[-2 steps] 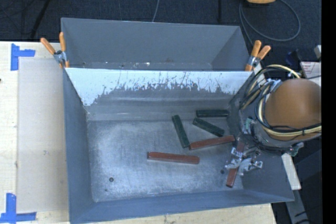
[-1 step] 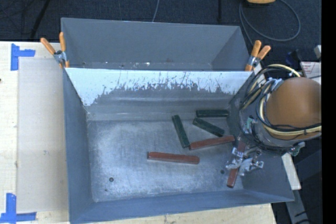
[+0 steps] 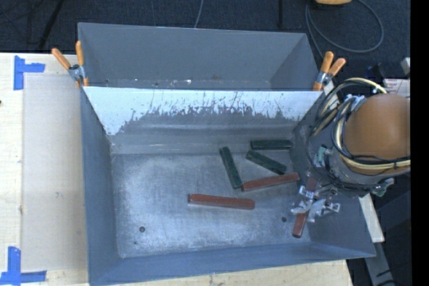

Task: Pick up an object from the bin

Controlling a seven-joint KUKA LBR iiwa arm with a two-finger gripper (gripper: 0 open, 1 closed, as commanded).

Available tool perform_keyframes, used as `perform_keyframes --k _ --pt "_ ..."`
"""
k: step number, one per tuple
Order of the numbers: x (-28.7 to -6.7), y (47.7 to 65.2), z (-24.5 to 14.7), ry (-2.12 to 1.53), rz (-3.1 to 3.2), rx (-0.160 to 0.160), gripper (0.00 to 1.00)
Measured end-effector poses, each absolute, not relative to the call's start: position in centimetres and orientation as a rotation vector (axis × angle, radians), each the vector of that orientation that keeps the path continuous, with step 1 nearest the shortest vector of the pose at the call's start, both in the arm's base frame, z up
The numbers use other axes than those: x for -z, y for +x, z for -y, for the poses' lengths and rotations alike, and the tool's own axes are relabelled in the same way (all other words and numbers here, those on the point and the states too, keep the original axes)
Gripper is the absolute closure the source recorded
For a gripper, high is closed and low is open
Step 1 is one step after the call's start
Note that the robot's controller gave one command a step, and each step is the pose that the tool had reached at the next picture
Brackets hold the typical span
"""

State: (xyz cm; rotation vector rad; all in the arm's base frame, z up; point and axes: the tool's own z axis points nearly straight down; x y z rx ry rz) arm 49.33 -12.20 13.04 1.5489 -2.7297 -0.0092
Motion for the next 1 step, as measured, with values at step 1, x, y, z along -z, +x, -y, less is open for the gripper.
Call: perform_keyframes --k 1 --pt "-14.73 49.34 12.2 1.547 2.731 0.008 1.0"
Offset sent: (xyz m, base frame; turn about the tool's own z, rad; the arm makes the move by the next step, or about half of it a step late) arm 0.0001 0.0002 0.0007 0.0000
